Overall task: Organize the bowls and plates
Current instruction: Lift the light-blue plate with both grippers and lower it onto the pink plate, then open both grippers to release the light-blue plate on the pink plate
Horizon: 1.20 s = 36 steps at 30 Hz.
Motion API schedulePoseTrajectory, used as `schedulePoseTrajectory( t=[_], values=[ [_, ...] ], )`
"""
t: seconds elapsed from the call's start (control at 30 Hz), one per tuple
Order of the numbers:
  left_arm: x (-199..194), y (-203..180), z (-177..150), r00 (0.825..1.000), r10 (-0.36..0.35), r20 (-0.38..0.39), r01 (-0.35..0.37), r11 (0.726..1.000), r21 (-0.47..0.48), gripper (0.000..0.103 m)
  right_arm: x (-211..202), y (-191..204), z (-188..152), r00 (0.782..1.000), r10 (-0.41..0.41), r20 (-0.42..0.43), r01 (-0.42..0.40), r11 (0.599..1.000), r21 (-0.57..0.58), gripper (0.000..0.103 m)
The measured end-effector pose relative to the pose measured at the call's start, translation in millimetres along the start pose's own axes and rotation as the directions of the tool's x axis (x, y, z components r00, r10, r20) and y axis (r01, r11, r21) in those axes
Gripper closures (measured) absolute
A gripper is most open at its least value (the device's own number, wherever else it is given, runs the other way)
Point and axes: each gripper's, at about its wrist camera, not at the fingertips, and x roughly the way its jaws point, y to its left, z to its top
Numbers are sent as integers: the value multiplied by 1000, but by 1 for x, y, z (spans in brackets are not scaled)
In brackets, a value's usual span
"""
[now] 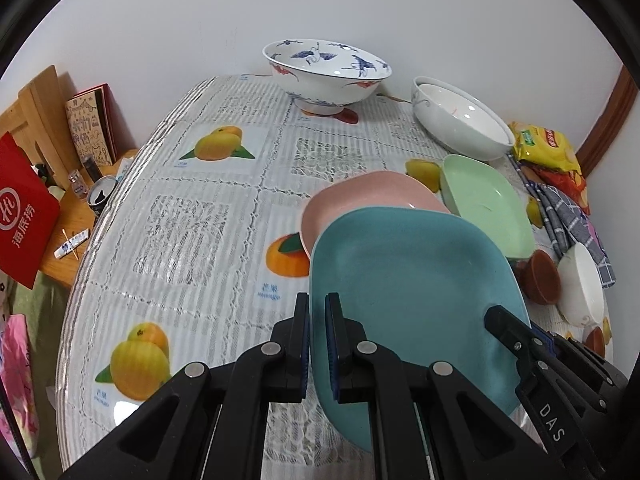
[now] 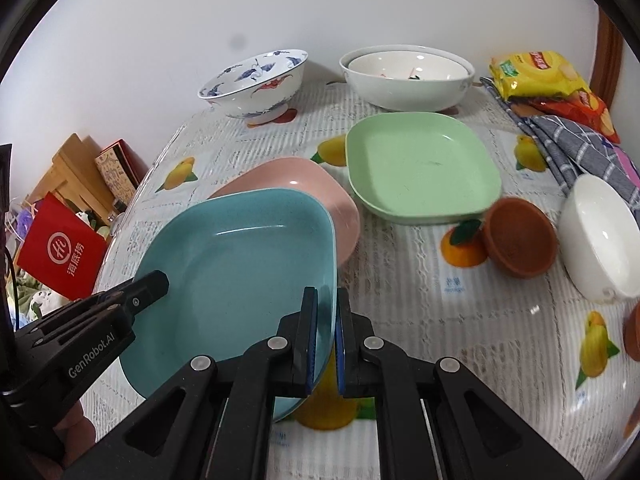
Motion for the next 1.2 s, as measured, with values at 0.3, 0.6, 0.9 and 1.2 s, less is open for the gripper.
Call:
schedulePoseTrajectory(
  t=[0.3,0.6,0.9,1.2],
  values=[
    [20,8,19,1000,25,-15,-25,999,-30,95,32,4,19,999,37,-22,-37,999,-37,95],
    [33,5,26,1000,29,-11,-29,999,-27,95,57,4,35,999,23,-46,-26,996,-83,89],
    [38,-2,25,999,26,-23,-26,1000,5,91,67,3,47,999,12,-44,-18,993,-119,79],
    [22,-4,18,1000,15,-13,-15,999,29,80,38,3,44,1000,-2,15,4,989,-145,50]
  ],
)
